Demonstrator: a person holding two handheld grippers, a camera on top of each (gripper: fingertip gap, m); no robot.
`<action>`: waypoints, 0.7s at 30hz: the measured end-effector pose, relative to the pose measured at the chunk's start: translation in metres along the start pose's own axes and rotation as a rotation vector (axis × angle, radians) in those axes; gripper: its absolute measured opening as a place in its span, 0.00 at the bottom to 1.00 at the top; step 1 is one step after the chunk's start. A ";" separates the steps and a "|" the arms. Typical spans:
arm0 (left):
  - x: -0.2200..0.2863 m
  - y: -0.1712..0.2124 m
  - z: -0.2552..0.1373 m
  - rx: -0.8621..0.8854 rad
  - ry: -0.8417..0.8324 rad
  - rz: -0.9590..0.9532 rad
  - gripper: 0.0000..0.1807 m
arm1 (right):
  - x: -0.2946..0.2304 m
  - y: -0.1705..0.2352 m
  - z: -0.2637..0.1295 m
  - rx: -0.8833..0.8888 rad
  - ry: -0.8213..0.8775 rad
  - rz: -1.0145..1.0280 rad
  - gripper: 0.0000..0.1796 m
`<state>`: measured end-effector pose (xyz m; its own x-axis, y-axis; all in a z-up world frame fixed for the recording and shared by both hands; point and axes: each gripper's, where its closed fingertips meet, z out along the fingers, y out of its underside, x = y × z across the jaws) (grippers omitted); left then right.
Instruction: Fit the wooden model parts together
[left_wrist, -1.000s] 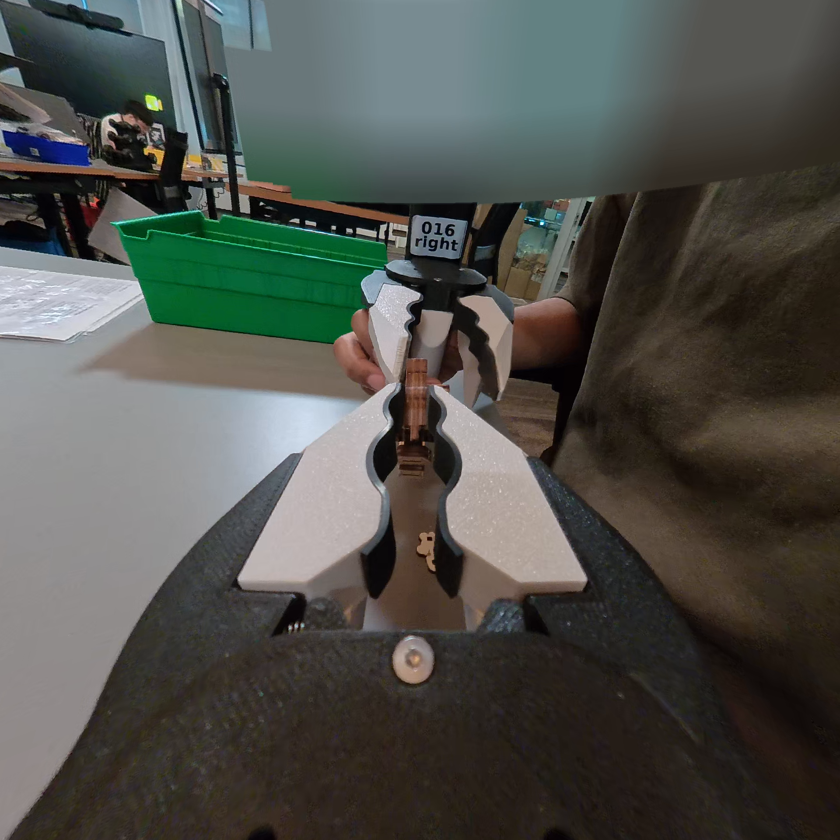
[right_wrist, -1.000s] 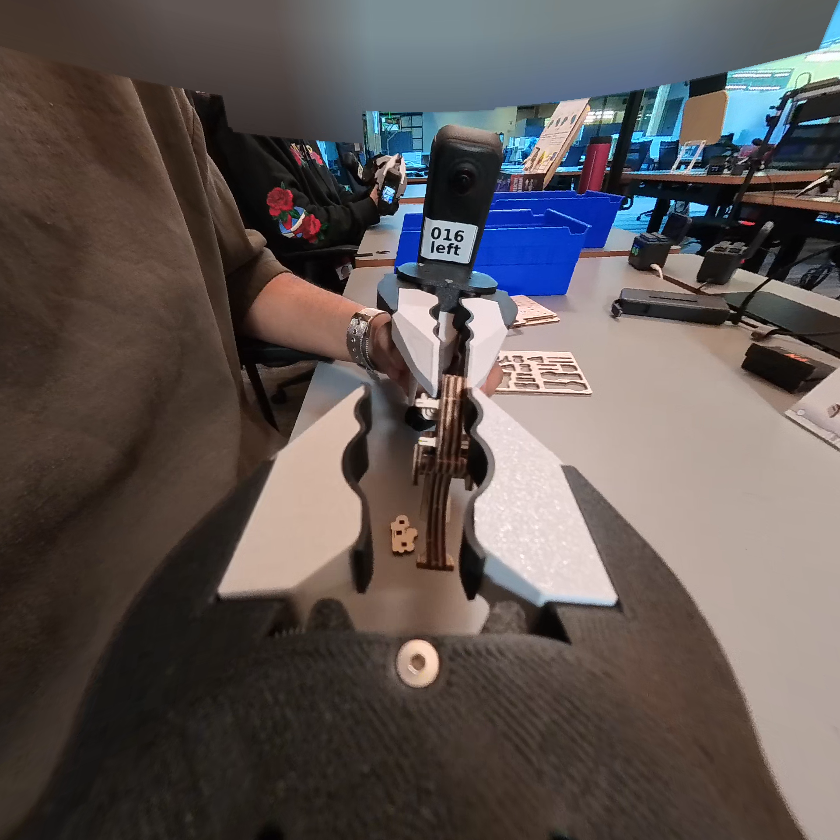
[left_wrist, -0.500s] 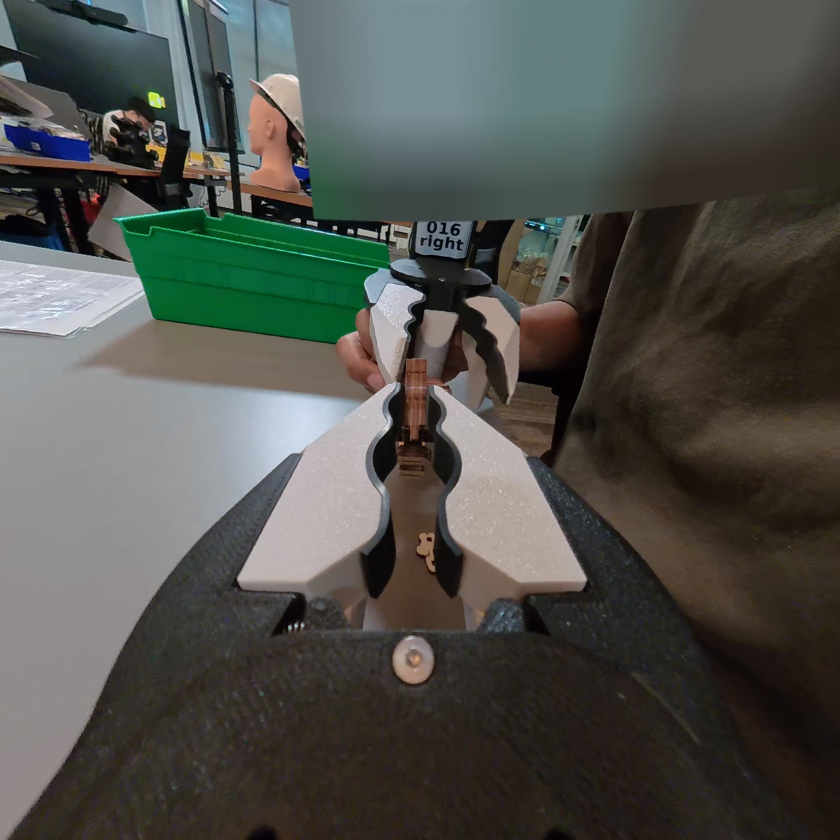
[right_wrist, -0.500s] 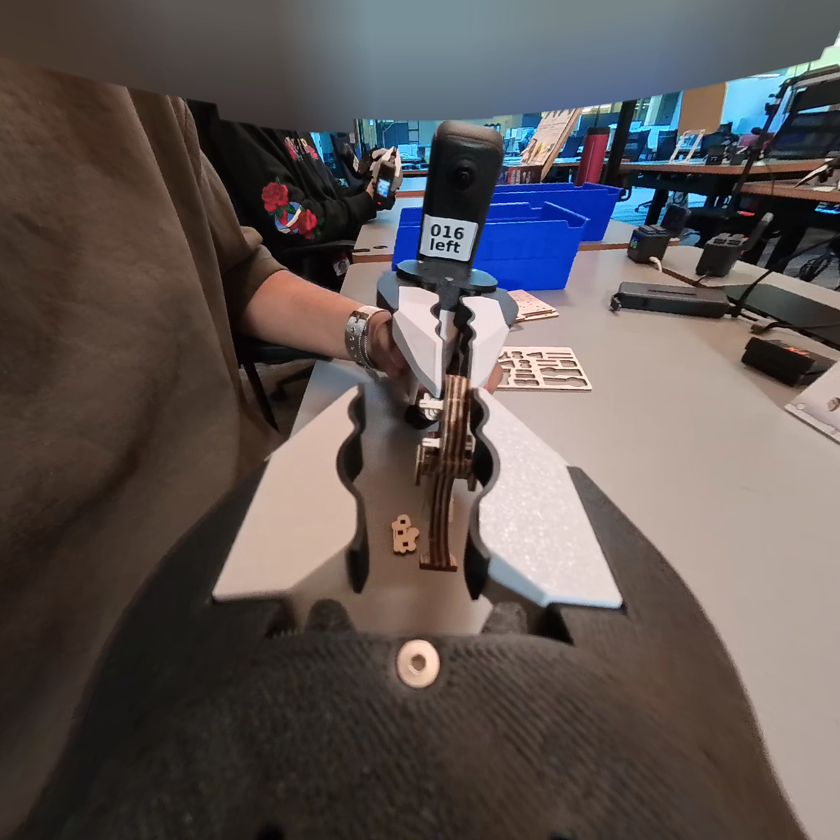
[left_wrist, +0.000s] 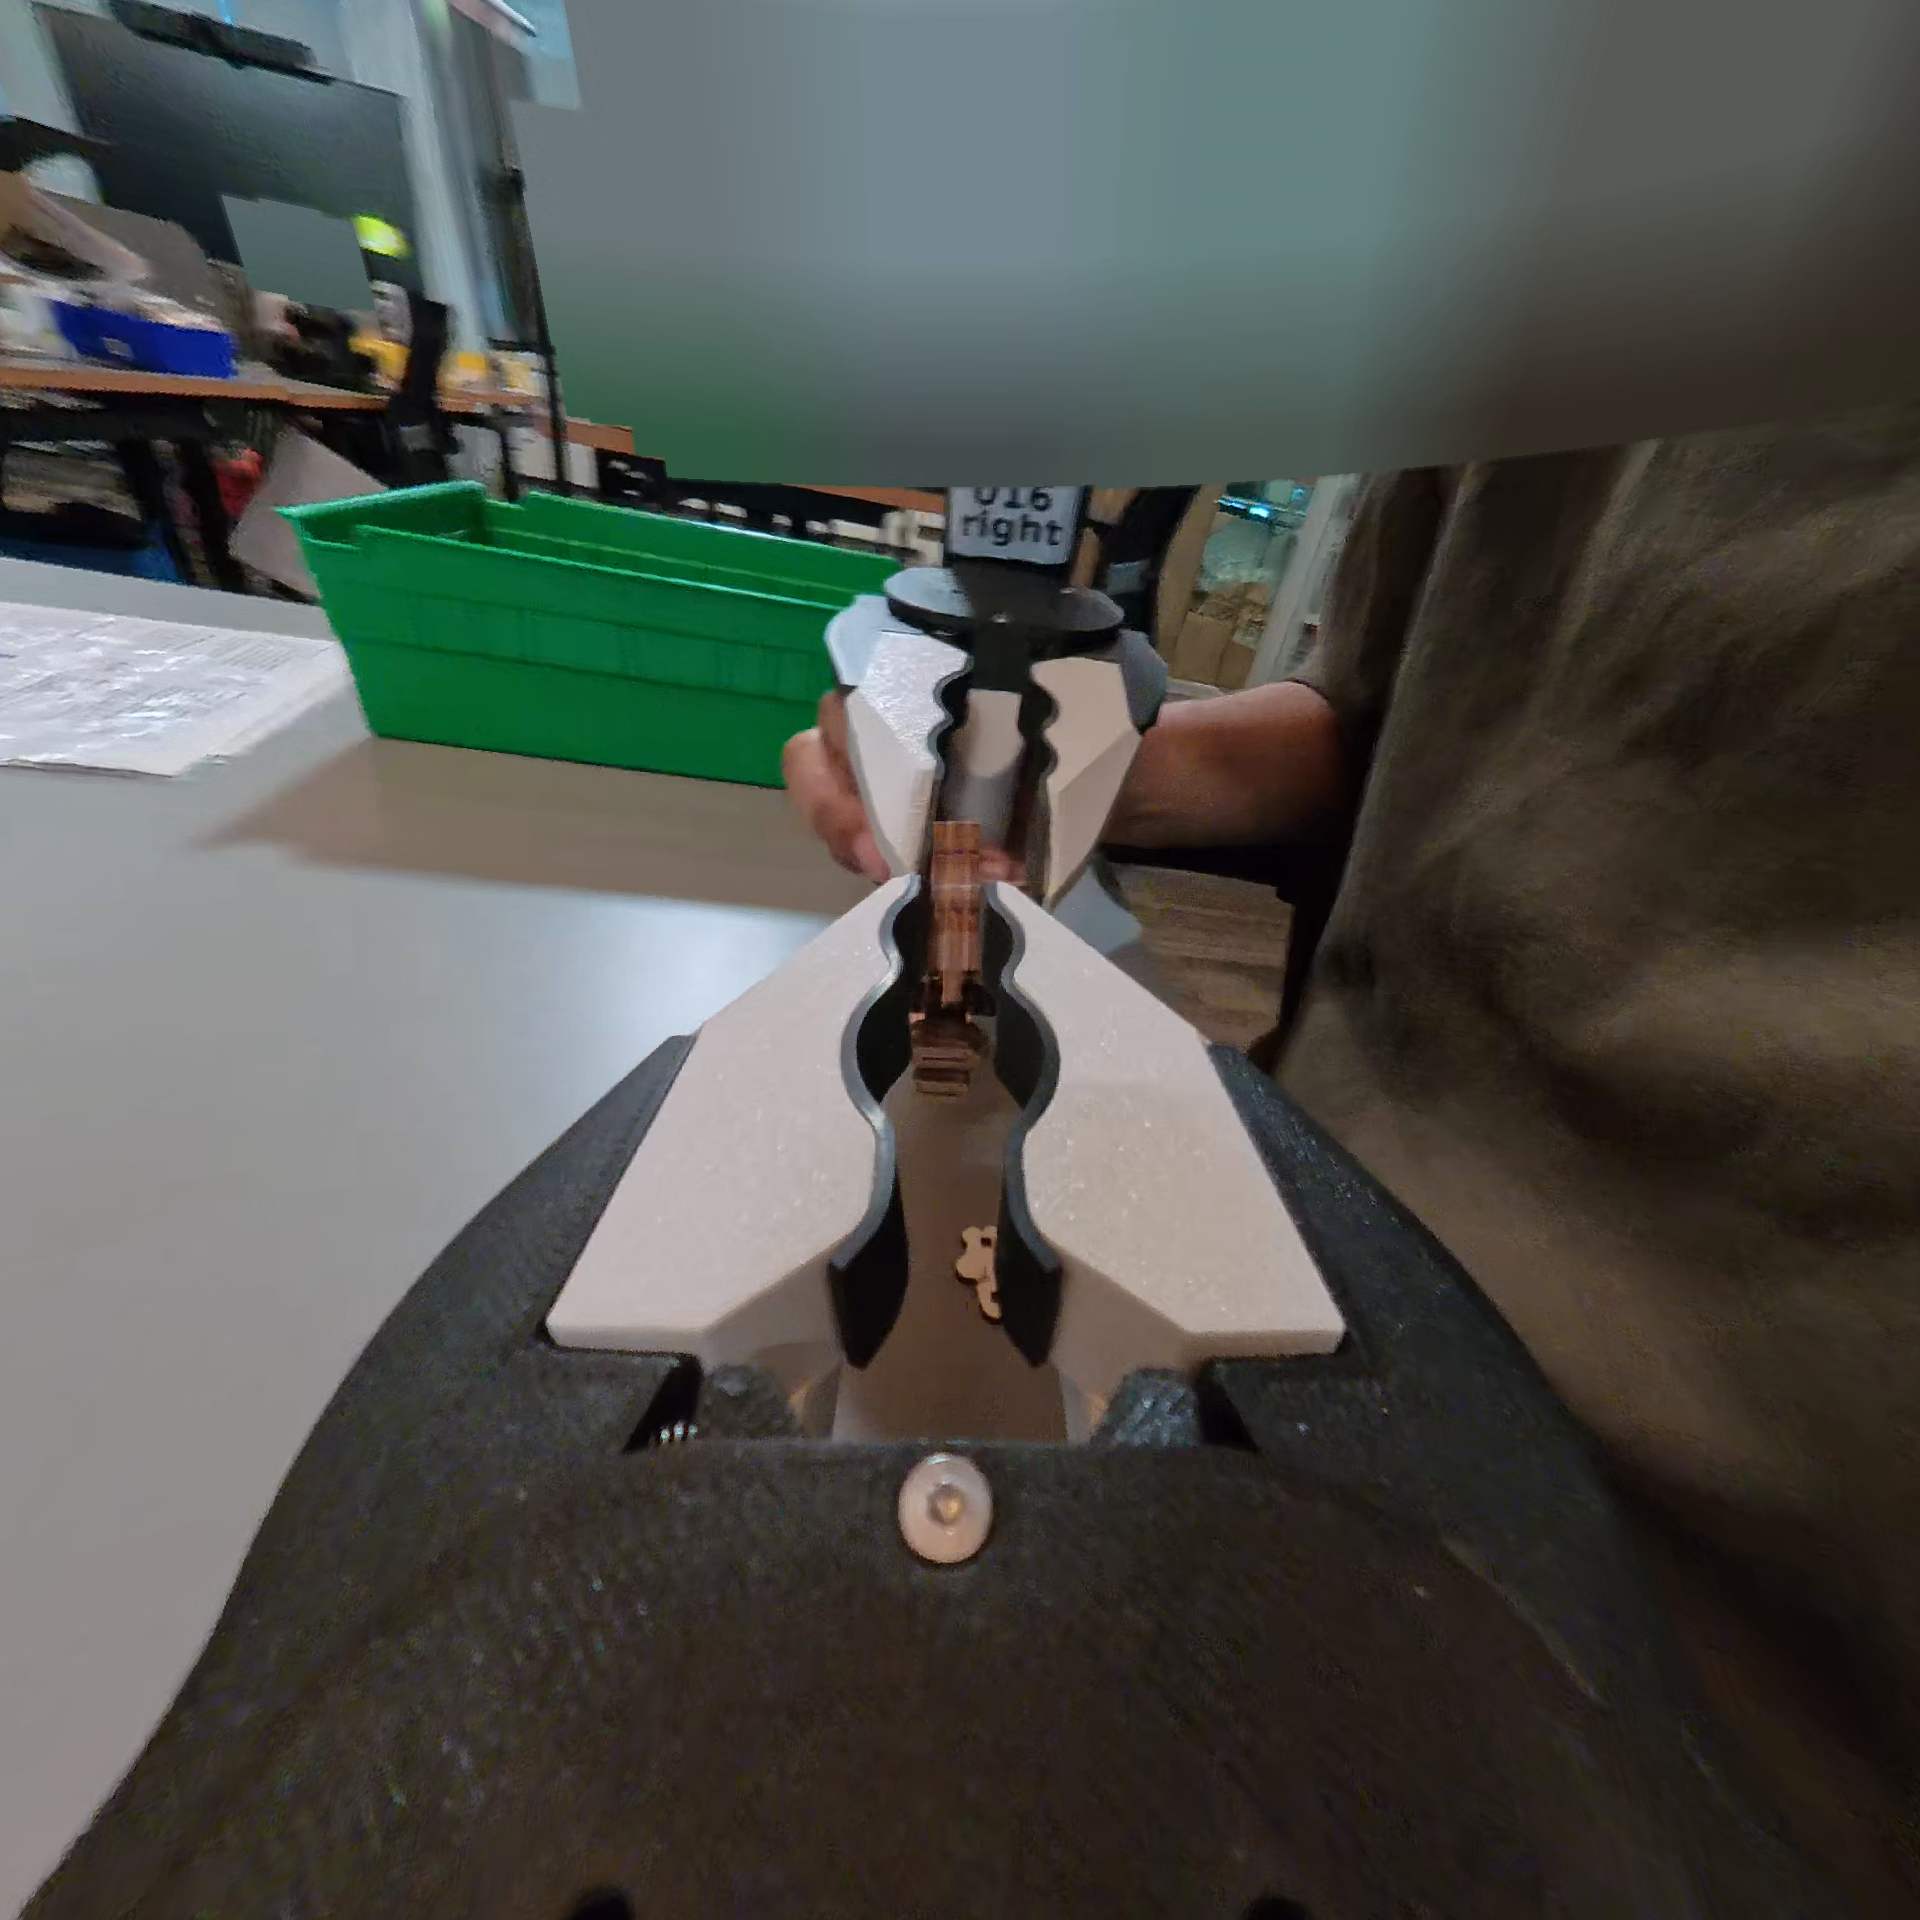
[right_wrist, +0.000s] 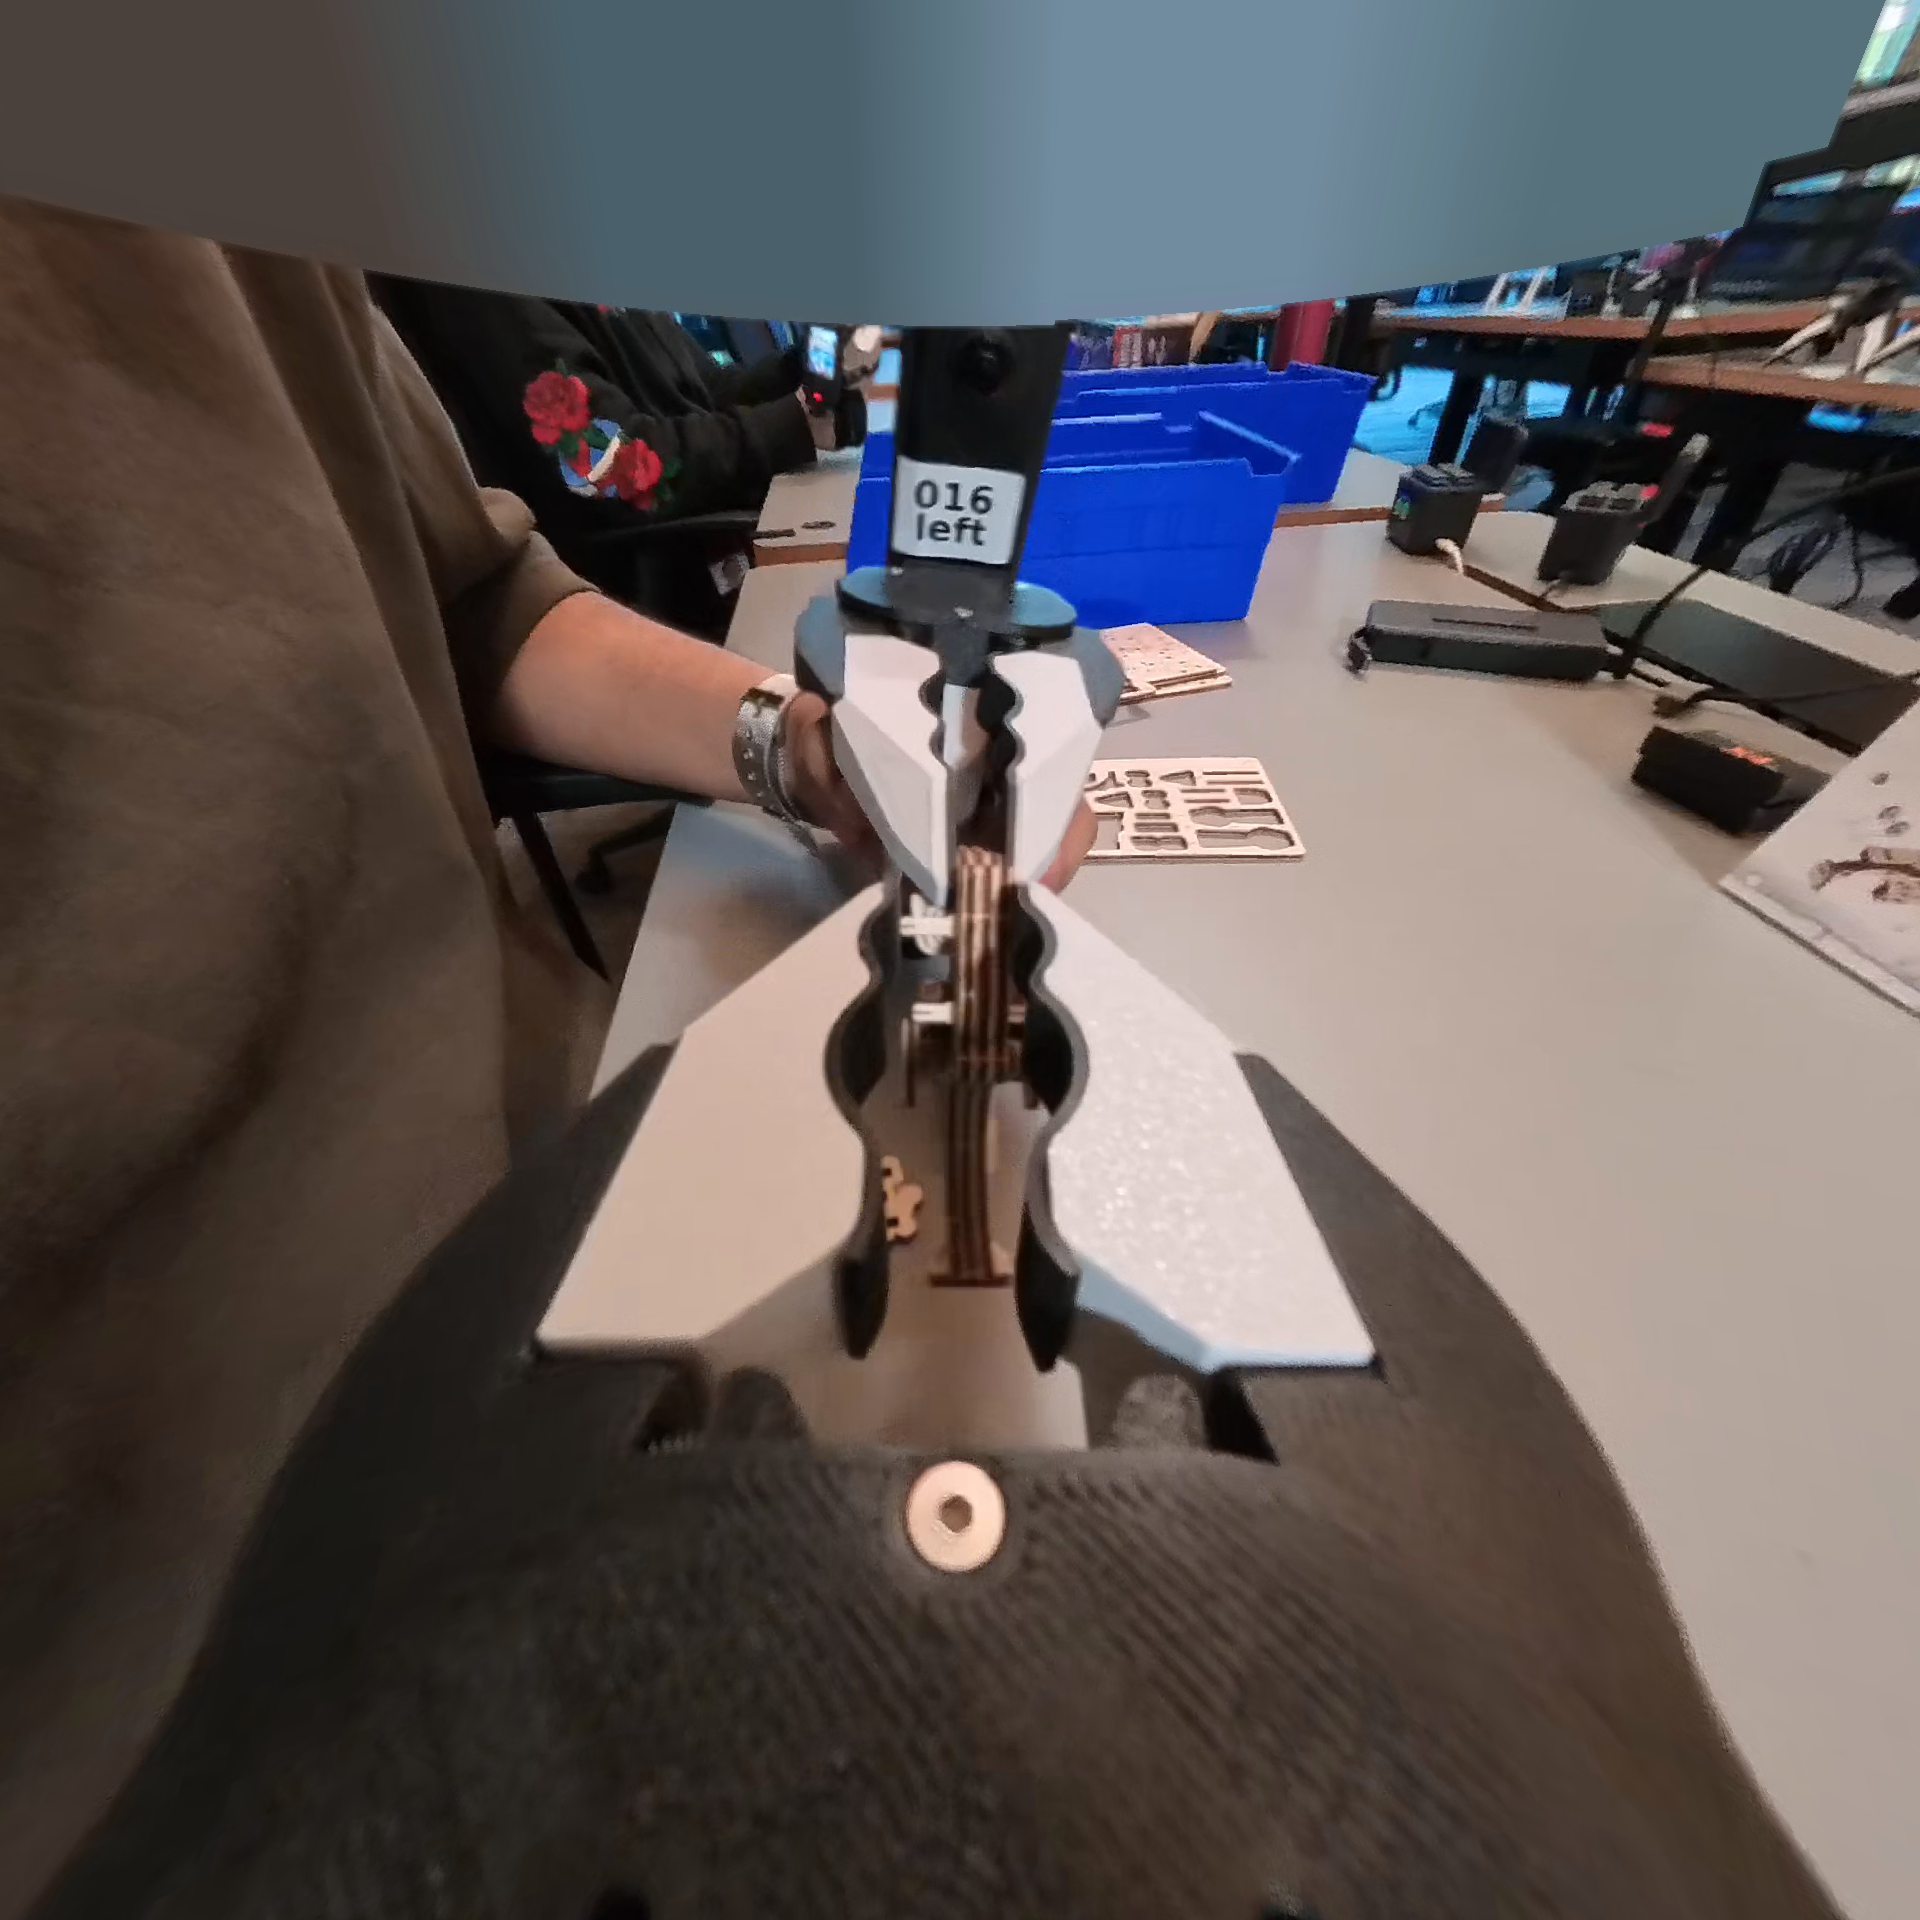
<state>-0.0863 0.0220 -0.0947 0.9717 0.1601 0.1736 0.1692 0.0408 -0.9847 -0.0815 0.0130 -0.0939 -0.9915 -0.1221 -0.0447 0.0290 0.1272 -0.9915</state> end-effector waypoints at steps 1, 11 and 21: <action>0.000 -0.001 0.000 0.005 -0.002 0.012 0.03 | -0.001 -0.002 0.000 -0.015 -0.016 0.011 0.10; -0.005 -0.006 -0.005 0.027 -0.019 -0.010 0.03 | 0.009 -0.004 -0.004 0.055 0.075 -0.048 0.21; -0.005 -0.006 -0.005 0.028 -0.023 0.003 0.03 | 0.003 0.001 -0.001 0.016 0.013 0.021 0.15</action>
<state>-0.0912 0.0156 -0.0895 0.9682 0.1824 0.1712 0.1614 0.0675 -0.9846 -0.0847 0.0134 -0.0953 -0.9922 -0.1071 -0.0643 0.0520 0.1141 -0.9921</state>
